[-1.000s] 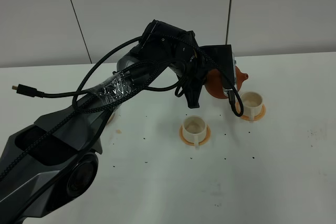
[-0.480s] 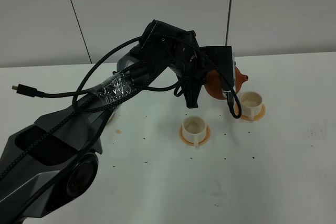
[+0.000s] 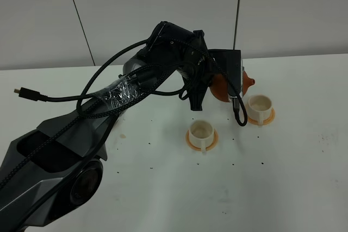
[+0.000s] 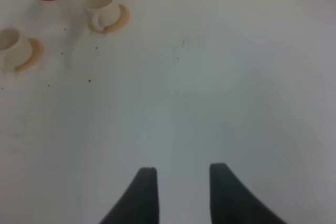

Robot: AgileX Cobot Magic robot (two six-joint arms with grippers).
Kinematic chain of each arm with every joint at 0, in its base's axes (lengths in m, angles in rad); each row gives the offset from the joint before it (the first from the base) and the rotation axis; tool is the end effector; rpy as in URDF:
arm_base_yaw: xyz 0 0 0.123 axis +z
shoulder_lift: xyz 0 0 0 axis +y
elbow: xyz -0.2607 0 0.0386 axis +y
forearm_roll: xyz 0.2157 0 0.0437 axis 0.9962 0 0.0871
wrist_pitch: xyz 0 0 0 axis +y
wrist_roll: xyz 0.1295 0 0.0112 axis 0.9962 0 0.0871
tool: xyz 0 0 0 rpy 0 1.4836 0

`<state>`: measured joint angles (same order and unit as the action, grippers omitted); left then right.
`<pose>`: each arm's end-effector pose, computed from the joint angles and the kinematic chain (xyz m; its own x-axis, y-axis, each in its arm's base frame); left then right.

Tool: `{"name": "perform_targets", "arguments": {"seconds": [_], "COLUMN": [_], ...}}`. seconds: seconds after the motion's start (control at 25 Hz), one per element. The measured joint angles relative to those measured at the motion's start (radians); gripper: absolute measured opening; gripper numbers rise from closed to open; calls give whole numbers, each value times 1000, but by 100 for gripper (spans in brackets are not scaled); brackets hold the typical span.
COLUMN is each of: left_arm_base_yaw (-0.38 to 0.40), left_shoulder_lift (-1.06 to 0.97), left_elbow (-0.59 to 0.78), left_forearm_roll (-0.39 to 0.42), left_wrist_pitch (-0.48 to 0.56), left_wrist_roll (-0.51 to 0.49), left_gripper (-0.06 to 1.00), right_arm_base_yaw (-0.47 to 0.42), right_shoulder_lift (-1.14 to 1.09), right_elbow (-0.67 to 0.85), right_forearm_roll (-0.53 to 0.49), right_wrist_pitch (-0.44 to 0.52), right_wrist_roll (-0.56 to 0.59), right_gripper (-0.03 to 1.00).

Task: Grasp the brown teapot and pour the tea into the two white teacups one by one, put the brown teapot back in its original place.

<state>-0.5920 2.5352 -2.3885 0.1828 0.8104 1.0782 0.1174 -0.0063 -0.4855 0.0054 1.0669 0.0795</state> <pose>0.4575 -0.2870 0.1537 0.2248 0.9643 -0.1397 0.7604 -0.0840 0.6440 0.0231 0.0033 0.2393 -0.4739 0.0267 -0.8802 -0.0827 0.9938 0.0747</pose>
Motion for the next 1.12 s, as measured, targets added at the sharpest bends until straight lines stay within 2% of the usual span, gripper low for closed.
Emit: {"name": "perform_targets", "arguments": {"seconds": [1.12], "left_arm_base_yaw": [-20], "left_shoulder_lift": [0], "left_elbow": [0], "left_forearm_roll": [7], "left_wrist_pitch": [-42], "left_wrist_roll": [109], "left_gripper": [17], "right_arm_base_yaw": [0], "right_shoulder_lift": [0], "right_elbow": [0], "right_forearm_roll": [0], "right_wrist_pitch": [0], "right_wrist_roll": [0], "right_gripper": [24]}}
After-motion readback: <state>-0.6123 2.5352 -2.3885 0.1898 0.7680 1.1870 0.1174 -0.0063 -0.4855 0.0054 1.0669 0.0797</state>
